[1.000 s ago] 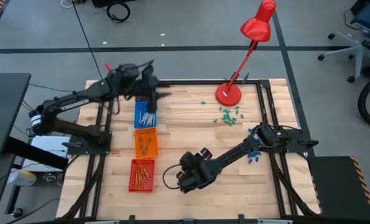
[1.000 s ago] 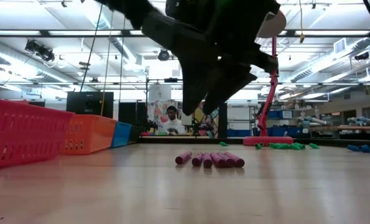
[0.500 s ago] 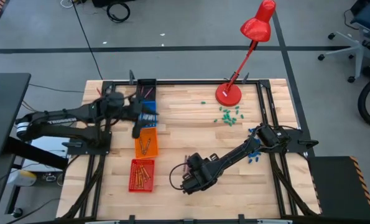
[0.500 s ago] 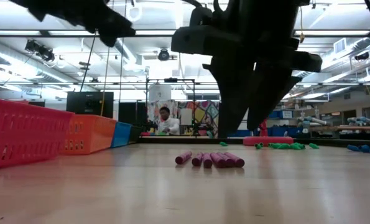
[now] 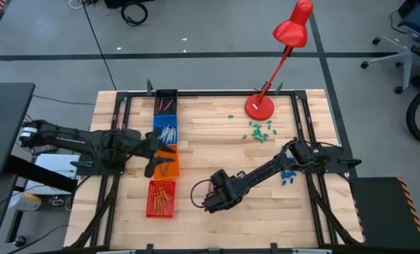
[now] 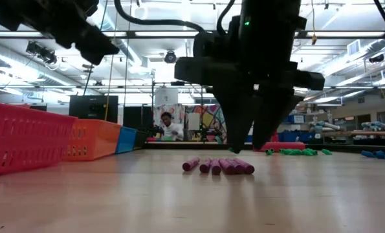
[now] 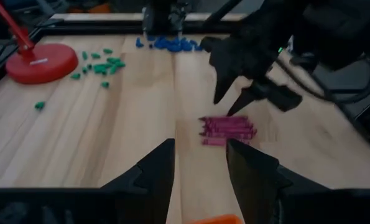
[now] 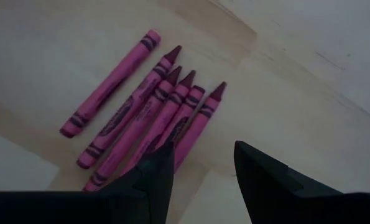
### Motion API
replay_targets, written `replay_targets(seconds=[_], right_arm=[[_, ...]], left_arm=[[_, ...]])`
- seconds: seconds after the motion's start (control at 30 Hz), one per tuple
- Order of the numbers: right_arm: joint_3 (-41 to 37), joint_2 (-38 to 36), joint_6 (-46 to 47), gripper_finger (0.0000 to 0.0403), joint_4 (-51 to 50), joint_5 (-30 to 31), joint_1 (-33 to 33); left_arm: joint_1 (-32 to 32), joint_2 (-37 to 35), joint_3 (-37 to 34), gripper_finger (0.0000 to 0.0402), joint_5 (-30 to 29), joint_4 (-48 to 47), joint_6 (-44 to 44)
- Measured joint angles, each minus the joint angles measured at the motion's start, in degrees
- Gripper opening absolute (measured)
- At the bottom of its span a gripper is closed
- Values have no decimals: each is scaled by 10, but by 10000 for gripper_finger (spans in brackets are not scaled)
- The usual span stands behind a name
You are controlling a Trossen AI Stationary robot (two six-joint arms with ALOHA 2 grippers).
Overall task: Sort crayons
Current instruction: Put the pink crayon into the black bin
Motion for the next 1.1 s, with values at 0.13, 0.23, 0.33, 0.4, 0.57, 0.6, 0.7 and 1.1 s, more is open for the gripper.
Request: replay_targets(seconds=[0.13, 0.23, 0.33, 0.4, 0.57, 0.6, 0.7, 1.1], right_arm=[[-9, 0, -2, 171, 12, -1, -2], [-21, 0, 2, 171, 21, -6, -4], [-34, 0, 10, 171, 32, -6, -4], [-38, 0, 11, 171, 36, -12, -4], [-43, -2, 6, 171, 39, -39, -4], [-43, -2, 0, 170, 39, -47, -4], [-43, -3, -15, 157, 39, -65, -4], [-43, -3, -67, 34, 50, -82, -5]], left_arm=[[-31, 0, -11, 157, -26, 6, -14], [-54, 0, -17, 157, -38, 8, -29], [-79, 0, -26, 157, -55, 12, -40], [-93, 0, -34, 157, -67, 18, -45], [-115, 0, -39, 157, -88, 14, -50], [-117, 0, -39, 157, -90, 14, -50], [-120, 0, -39, 157, -92, 18, -50], [-120, 0, -39, 157, -92, -2, -40]])
